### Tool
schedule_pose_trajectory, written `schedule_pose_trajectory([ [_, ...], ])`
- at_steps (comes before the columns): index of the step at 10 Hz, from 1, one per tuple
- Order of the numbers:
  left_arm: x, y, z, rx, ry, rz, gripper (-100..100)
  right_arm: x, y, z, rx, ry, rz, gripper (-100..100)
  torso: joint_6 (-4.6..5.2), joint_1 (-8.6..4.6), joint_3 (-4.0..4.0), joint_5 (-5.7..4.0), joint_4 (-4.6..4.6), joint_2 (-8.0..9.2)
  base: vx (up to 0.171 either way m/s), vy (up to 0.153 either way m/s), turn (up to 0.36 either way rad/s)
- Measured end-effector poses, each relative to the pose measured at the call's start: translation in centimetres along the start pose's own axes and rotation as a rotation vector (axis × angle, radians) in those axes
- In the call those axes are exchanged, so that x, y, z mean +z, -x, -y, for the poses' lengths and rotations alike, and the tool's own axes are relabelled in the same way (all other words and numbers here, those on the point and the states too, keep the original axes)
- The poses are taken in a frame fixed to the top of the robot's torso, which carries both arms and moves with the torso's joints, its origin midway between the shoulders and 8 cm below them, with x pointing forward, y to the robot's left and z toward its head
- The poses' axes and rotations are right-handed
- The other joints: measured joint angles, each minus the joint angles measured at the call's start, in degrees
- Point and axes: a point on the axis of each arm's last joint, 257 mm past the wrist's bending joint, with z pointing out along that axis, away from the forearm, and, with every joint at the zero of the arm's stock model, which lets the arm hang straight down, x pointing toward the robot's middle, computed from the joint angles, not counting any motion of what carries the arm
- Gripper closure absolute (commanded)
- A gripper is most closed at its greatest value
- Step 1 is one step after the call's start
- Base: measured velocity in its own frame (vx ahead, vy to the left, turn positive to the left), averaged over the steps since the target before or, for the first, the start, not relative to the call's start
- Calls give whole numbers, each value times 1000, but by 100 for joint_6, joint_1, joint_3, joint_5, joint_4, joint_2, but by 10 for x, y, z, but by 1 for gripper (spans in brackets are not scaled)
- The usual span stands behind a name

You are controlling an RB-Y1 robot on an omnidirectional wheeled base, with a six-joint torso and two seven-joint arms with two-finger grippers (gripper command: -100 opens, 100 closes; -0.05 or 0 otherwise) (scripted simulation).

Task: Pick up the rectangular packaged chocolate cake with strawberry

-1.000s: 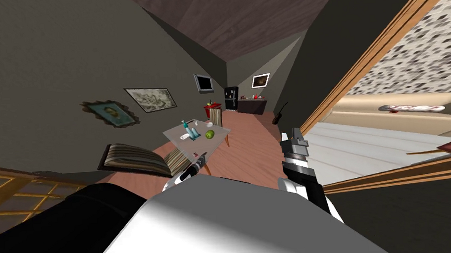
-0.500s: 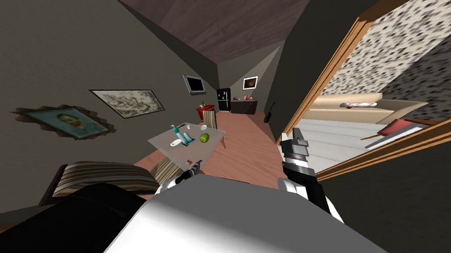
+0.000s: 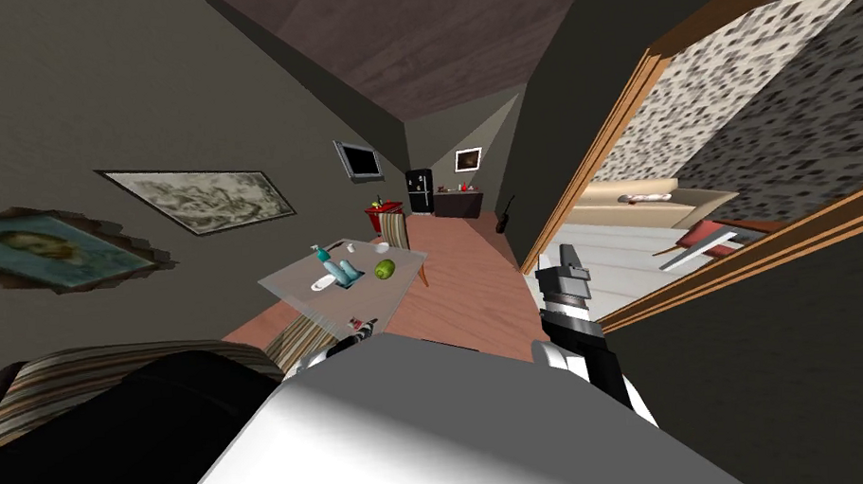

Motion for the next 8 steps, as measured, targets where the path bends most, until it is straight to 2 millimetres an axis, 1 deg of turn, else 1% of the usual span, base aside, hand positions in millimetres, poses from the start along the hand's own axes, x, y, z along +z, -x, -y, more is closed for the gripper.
schedule_pose_trajectory([
  [1, -1, 13, -16, 12, 47, 19, -100, 0, 0, 0, 0, 0, 0, 0, 3, 15, -4, 4, -1, -7, 95, 137, -193],
  [2, -3, 22, -36, 19, 97, 38, -100, 0, 0, 0, 0, 0, 0, 0, 0, 19, -6, 6, -2, -11, 115, 117, -174],
  [3, -9, 31, -54, 30, 145, 57, -100, 0, 0, 0, 0, 0, 0, 0, 0, 13, -10, 5, -3, -18, 82, 100, -55],
  [4, -11, 39, -65, 36, 172, 70, -100, 0, 0, 0, 0, 0, 0, 0, -3, 6, -7, 4, -3, -12, 57, 84, -98],
  [5, -14, 50, -77, 43, 200, 83, -100, 0, 0, 0, 0, 0, 0, 0, 0, 0, -3, 2, -1, -5, 131, 165, -248],
  [6, -24, 62, -101, 52, 251, 101, -100, 0, 0, 0, 0, 0, 0, 0, 1, 25, -12, 5, -3, -22, 144, 174, -238],
  [7, -32, 70, -117, 64, 295, 114, -100, 0, 0, 0, 0, 0, 0, 0, 1, 29, -17, 9, -6, -30, 89, 150, -109],
  [8, -38, 75, -129, 73, 328, 123, -100, 0, 0, 0, 0, 0, 0, 0, -3, 22, -12, 7, -4, -19, 63, 129, -73],
])
